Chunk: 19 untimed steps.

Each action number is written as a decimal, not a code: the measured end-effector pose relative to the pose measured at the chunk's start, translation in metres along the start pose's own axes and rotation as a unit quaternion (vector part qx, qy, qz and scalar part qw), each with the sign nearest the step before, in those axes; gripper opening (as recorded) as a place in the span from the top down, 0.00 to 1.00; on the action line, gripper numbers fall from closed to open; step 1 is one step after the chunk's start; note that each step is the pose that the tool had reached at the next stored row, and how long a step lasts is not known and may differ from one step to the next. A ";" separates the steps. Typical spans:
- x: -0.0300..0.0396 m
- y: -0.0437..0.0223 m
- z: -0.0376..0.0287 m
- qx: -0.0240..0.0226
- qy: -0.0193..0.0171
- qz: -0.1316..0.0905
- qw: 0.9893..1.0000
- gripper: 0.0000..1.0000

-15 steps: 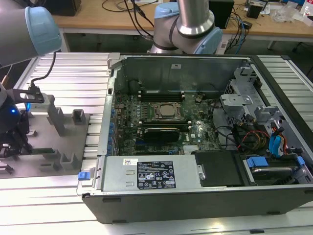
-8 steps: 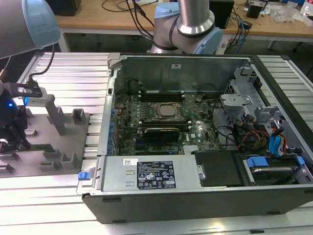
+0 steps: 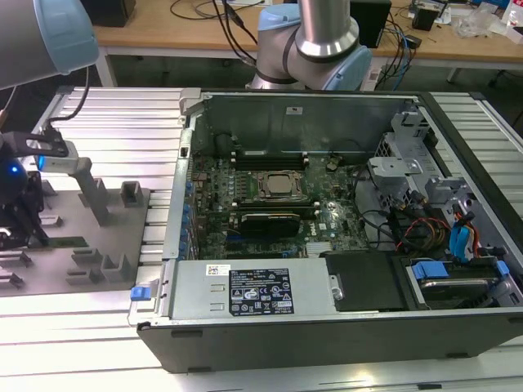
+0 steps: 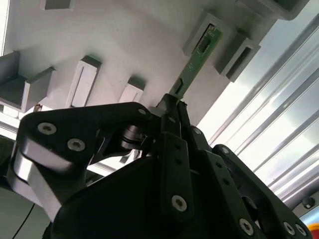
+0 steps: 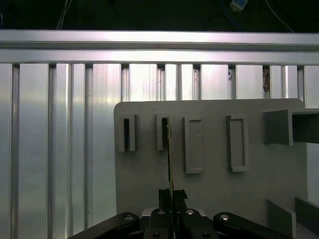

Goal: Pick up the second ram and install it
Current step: 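Pick up the second ram and move it above second insertion slot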

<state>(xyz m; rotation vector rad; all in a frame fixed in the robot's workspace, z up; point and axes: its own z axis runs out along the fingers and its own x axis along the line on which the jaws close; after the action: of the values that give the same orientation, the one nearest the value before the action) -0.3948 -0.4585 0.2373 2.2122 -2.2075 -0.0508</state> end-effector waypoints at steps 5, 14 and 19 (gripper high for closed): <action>-0.0011 0.0001 -0.0034 0.000 0.000 0.000 1.000 0.87; -0.0036 0.0004 -0.0104 0.000 0.000 0.000 1.000 0.87; -0.0046 0.0006 -0.0153 0.000 0.000 0.000 1.000 0.87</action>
<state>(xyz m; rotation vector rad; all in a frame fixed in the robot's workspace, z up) -0.3948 -0.4540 0.2527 2.2121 -2.2075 -0.0508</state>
